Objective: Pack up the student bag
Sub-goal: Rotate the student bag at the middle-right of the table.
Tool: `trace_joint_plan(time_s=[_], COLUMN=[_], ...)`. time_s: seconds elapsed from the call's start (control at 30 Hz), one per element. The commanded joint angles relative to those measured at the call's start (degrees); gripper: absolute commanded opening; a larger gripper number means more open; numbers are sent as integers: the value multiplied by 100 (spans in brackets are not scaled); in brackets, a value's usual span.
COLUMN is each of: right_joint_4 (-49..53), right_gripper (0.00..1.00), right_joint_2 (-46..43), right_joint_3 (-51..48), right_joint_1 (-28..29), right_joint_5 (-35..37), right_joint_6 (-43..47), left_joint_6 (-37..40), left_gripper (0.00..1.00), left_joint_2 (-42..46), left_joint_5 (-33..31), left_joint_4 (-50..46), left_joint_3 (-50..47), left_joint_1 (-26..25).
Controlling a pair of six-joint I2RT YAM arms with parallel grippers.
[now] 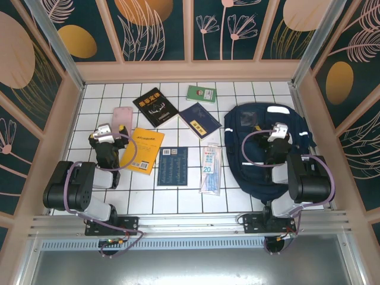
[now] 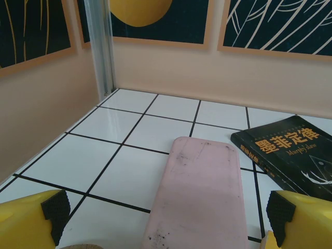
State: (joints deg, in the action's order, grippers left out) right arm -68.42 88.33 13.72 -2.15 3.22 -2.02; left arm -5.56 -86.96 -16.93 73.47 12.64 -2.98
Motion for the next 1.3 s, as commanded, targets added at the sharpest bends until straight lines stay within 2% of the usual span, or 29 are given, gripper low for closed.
trace_joint_plan(time_s=[0.0,0.77,0.8,0.87,0.93,1.0,1.1,1.17,1.27], right_joint_4=[-273,-277,-318,5,1094,1833,2944,4025,5808], right_gripper=[99,99,99,99,99,99,99,99,99], right_joint_2=[-78,-71,-87,-324,-816,-1203,-1744,-1974,-2045], right_joint_3=[-42,-51,-73,0,350,636,1126,1697,2632], right_joint_1=[35,30,26,33,27,24,-27,-60,-125], right_joint_5=[46,31,29,85,286,423,314,273,602], right_joint_6=[-53,-53,-58,-69,-182,-312,-791,-1444,-2439], left_joint_6=[66,43,63,-43,-365,-657,-1949,-2296,-2593], left_gripper=[99,99,99,99,99,99,99,99,99], left_joint_2=[-16,43,228,808,1211,1402,1612,1740,2034], left_joint_5=[49,201,191,-57,-528,-651,-1301,-1087,-424], left_joint_4=[224,29,-293,-1802,-3123,-3936,-5487,-6522,-7010], left_joint_3=[-43,43,145,698,1384,1822,2601,3144,3332], left_joint_1=[39,105,104,104,103,101,104,105,105])
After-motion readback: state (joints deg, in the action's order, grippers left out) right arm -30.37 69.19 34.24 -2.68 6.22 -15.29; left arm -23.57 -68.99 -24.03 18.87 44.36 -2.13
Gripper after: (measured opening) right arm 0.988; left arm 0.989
